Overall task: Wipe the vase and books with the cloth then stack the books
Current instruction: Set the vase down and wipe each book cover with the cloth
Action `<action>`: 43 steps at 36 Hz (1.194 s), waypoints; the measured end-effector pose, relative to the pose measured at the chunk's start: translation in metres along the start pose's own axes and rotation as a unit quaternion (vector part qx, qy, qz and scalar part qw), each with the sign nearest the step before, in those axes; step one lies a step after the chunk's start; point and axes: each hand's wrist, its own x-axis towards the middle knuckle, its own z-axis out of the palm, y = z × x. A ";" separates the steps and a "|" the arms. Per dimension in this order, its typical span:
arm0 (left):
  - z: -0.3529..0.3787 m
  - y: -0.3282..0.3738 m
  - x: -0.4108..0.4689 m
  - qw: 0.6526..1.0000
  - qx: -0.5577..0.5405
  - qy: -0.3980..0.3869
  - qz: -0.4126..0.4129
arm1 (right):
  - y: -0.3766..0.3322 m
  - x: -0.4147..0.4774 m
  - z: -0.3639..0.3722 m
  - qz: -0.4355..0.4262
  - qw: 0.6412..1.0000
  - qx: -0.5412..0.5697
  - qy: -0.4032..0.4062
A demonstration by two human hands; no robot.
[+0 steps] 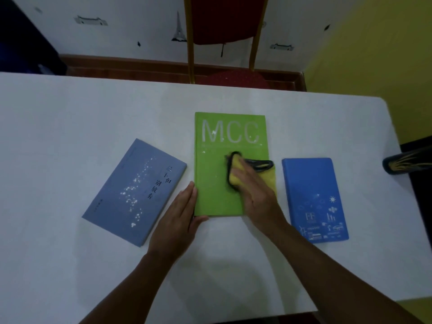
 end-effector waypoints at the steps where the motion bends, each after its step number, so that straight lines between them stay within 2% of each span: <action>1: 0.000 0.000 0.000 1.000 -0.001 -0.002 -0.001 | 0.001 0.006 -0.003 0.043 0.998 0.014 0.052; 3: 0.000 0.000 0.000 1.000 0.000 -0.004 0.001 | 0.003 0.023 -0.005 0.139 0.981 0.030 0.129; 4: 0.000 0.000 -0.001 1.000 0.001 -0.005 0.001 | 0.004 0.034 -0.005 0.170 0.976 0.029 0.133; 7: 0.000 -0.001 0.000 1.000 0.006 -0.010 0.000 | 0.013 0.072 0.004 0.191 0.981 -0.006 0.027; 13: -0.002 0.001 0.002 1.000 0.000 -0.011 0.001 | -0.004 0.131 0.032 0.132 0.985 0.018 -0.110; 20: -0.002 0.000 0.002 1.000 -0.014 0.005 0.013 | -0.022 0.069 0.025 0.022 0.978 0.064 -0.196; 23: -0.003 0.001 0.002 1.000 -0.012 0.013 0.019 | -0.004 0.031 0.007 -0.016 0.981 0.037 -0.192; 27: -0.003 0.000 0.002 1.000 -0.013 0.003 0.019 | 0.023 0.032 -0.011 -0.005 0.985 -0.015 -0.174; 31: -0.004 0.001 0.002 1.000 -0.010 -0.005 0.014 | 0.024 0.073 -0.003 0.081 0.989 0.008 -0.120; 35: -0.005 0.001 0.002 1.000 -0.012 -0.011 0.008 | 0.002 0.093 0.005 0.186 0.977 0.073 -0.071; 38: -0.005 0.002 0.002 1.000 -0.008 -0.011 0.006 | -0.016 0.078 0.010 0.173 0.979 0.102 -0.034; 41: -0.005 0.002 0.002 1.000 -0.012 -0.004 0.004 | -0.031 0.051 0.024 0.154 0.977 0.109 -0.095; 43: -0.005 0.003 0.003 1.000 -0.019 -0.003 0.005 | -0.034 0.039 0.036 0.084 0.985 0.020 -0.146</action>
